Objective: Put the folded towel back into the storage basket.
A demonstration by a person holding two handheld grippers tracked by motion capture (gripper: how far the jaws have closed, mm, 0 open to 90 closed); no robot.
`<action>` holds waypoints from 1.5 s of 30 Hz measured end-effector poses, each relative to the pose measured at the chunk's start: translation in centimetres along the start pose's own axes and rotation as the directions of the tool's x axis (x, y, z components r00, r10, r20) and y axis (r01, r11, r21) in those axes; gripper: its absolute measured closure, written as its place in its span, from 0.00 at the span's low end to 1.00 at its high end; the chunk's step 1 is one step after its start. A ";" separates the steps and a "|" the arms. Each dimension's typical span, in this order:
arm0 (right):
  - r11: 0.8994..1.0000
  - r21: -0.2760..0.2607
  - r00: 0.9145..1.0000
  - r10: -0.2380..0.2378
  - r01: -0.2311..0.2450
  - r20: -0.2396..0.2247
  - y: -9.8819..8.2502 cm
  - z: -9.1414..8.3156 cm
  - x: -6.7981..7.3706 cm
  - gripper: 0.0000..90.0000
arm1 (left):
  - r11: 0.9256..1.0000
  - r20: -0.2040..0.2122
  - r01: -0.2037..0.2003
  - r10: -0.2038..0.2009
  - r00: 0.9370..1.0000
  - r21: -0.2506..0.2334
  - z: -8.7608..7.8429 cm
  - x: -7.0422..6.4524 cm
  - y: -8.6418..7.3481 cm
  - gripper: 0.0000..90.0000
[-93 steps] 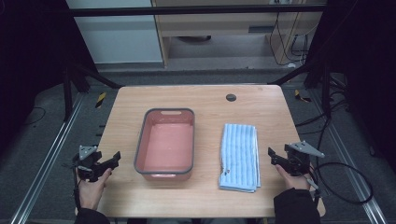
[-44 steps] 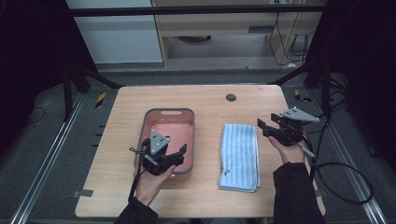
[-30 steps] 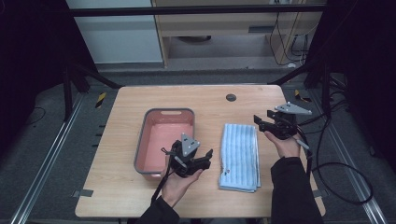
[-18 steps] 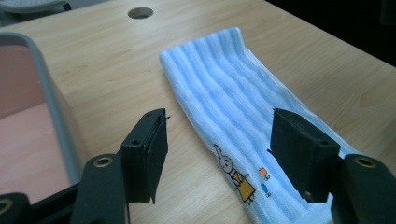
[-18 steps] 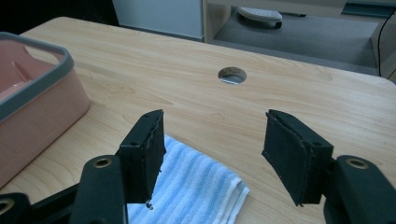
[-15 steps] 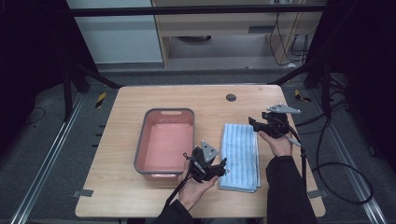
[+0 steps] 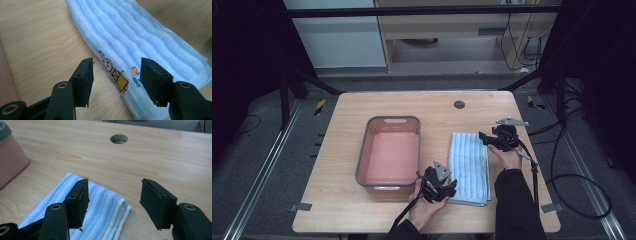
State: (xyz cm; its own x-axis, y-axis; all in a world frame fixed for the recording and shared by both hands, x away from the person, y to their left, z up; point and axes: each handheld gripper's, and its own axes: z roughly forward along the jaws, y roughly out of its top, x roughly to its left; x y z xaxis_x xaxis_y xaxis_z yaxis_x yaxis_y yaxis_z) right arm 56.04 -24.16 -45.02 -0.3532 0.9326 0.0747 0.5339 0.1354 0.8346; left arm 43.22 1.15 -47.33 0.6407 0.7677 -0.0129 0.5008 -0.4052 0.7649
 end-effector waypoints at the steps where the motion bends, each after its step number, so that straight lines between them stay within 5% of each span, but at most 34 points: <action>1: 1.000 0.009 1.000 0.004 -0.004 -0.001 -0.2 0.2 0.0 0.44 | 1.000 0.002 -0.003 0.003 1.000 0.008 0.3 -0.1 -0.3 0.49; 19: 0.993 0.116 1.000 -0.001 0.000 0.010 -2.4 3.7 0.1 0.50 | 0.999 0.014 0.003 -0.004 1.000 0.041 2.0 -0.3 -1.4 0.52; 29: 0.987 0.154 0.999 0.042 -0.044 0.015 -3.0 4.5 -0.1 0.56 | 0.999 0.029 0.017 -0.018 0.999 0.047 2.3 -0.6 -1.6 0.61; 35: 0.987 0.156 0.999 0.043 -0.041 -0.006 -3.1 4.5 0.1 0.69 | 0.999 0.046 0.017 -0.019 0.999 0.048 2.3 -0.7 -1.6 0.72; 38: 0.988 0.140 0.997 0.067 -0.063 -0.027 -3.4 4.5 0.1 0.83 | 0.998 0.059 0.034 -0.037 0.998 0.054 2.3 -0.7 -1.6 0.75; 45: 0.987 0.131 0.994 0.100 -0.092 -0.053 -3.6 4.4 0.0 0.90 | 0.998 0.054 0.033 -0.036 0.998 0.061 2.4 -1.0 -1.4 0.83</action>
State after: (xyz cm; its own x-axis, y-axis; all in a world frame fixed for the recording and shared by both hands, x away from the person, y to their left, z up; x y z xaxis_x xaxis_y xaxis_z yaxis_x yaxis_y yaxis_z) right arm 57.51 -23.14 -50.42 -0.3382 0.9224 0.1866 0.6602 0.0912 0.7456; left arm 43.30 -0.24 -49.95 0.6527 0.7539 -0.0750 0.5563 -0.4097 0.7230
